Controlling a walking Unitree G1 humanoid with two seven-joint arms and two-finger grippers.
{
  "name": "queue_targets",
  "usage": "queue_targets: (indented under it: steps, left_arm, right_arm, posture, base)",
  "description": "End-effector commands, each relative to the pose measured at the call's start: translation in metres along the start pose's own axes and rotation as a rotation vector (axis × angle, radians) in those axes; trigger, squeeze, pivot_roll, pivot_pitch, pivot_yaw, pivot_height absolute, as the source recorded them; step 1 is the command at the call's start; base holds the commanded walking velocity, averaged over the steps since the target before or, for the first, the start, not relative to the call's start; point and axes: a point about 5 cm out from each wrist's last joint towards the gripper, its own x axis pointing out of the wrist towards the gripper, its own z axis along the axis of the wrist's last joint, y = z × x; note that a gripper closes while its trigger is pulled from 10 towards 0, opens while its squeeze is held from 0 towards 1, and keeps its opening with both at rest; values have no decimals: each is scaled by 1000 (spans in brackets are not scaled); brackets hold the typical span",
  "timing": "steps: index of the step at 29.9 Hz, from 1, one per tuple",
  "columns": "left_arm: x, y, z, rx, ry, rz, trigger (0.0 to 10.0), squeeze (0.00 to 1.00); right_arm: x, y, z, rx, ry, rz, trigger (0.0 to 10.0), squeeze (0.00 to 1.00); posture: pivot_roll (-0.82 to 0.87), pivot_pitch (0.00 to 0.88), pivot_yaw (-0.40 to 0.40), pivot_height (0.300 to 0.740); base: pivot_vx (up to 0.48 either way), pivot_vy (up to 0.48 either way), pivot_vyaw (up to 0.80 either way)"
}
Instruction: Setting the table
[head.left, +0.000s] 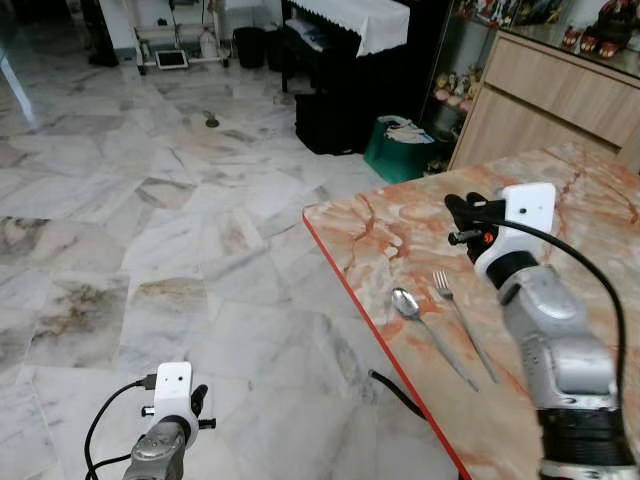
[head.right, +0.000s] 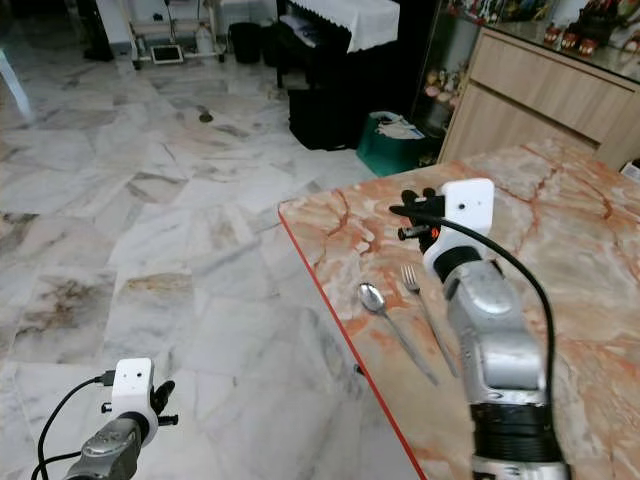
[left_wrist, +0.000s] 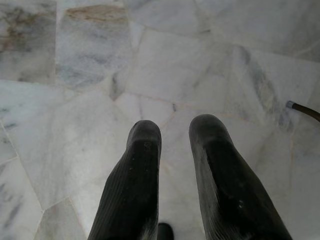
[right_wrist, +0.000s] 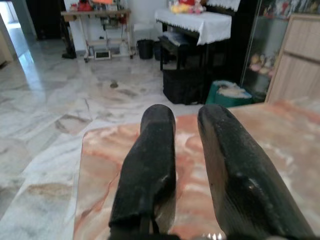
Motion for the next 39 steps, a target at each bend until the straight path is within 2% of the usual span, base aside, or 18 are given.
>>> queue_targets:
  steps: [1, 15, 22, 27, 39]
  left_arm:
    - [0, 1, -1, -18, 7, 3, 10000, 0]
    - [1, 0, 2, -16, -4, 1, 10000, 0]
    - [1, 1, 5, -4, -19, -1, 10000, 0]
    - [2, -2, 9, -11, -38, -12, 10000, 0]
    - [2, -3, 5, -5, -13, -33, 10000, 0]
  right_arm:
    - [1, 2, -3, 2, 6, 0, 10000, 0]
    - [5, -1, -4, 32, -20, -41, 10000, 0]
    - [8, 1, -4, 39, -29, -34, 10000, 0]
    - [8, -4, -5, 32, -27, -46, 10000, 0]
    - [8, -11, -4, 20, -35, -70, 10000, 0]
  posture:
    - [107, 0, -30, 727]
    - [109, 0, -29, 727]
    - [111, 0, -27, 727]
    - [111, 0, -25, 727]
    - [112, 0, -25, 727]
  base:
    - [0, 480, 0]
    - [0, 472, 0]
    - [0, 0, 0]
    - [0, 0, 0]
    - [0, 0, 0]
